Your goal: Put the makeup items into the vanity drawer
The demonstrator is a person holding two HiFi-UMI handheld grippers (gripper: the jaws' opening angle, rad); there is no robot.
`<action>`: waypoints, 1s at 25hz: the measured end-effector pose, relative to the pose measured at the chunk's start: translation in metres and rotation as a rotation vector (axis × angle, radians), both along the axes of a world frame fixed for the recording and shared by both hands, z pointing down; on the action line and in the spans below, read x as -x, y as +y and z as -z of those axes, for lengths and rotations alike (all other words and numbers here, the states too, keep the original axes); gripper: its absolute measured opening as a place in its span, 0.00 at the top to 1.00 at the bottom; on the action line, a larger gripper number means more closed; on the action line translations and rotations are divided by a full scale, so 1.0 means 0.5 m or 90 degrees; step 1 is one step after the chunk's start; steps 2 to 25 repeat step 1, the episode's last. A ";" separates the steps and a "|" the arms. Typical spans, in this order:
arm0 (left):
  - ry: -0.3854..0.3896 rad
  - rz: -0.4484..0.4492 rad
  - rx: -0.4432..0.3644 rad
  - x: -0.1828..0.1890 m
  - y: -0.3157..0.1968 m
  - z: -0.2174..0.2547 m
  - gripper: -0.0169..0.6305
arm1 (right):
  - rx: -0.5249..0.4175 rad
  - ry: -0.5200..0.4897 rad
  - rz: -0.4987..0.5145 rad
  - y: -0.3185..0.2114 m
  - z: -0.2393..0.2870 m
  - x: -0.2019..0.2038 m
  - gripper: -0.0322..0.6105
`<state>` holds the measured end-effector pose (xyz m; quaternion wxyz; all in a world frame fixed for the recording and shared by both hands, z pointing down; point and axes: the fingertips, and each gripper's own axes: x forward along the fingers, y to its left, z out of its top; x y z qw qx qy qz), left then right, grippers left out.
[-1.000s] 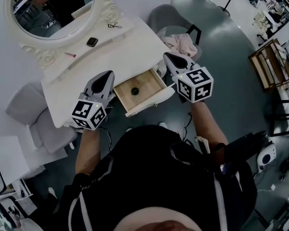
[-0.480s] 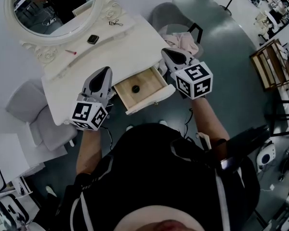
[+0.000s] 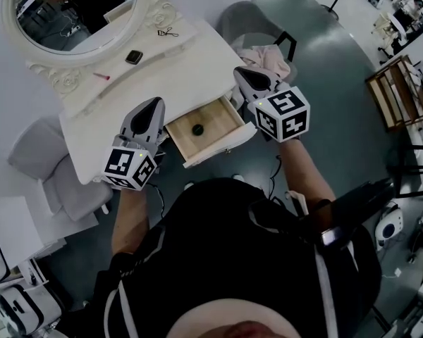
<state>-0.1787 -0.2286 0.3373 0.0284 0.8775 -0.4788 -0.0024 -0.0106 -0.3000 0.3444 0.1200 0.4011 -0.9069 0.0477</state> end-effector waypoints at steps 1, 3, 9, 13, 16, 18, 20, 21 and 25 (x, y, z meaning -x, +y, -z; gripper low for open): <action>-0.005 -0.001 0.000 0.001 -0.002 -0.002 0.97 | -0.002 0.001 0.000 -0.002 0.000 0.002 0.94; -0.005 -0.001 0.000 0.001 -0.002 -0.002 0.97 | -0.002 0.001 0.000 -0.002 0.000 0.002 0.94; -0.005 -0.001 0.000 0.001 -0.002 -0.002 0.97 | -0.002 0.001 0.000 -0.002 0.000 0.002 0.94; -0.005 -0.001 0.000 0.001 -0.002 -0.002 0.97 | -0.002 0.001 0.000 -0.002 0.000 0.002 0.94; -0.005 -0.001 0.000 0.001 -0.002 -0.002 0.97 | -0.002 0.001 0.000 -0.002 0.000 0.002 0.94; -0.005 -0.001 0.000 0.001 -0.002 -0.002 0.97 | -0.002 0.001 0.000 -0.002 0.000 0.002 0.94; -0.005 -0.001 0.000 0.001 -0.002 -0.002 0.97 | -0.002 0.001 0.000 -0.002 0.000 0.002 0.94; -0.005 -0.001 0.000 0.001 -0.002 -0.002 0.97 | -0.002 0.001 0.000 -0.002 0.000 0.002 0.94; -0.005 -0.001 0.000 0.001 -0.002 -0.002 0.97 | -0.002 0.001 0.000 -0.002 0.000 0.002 0.94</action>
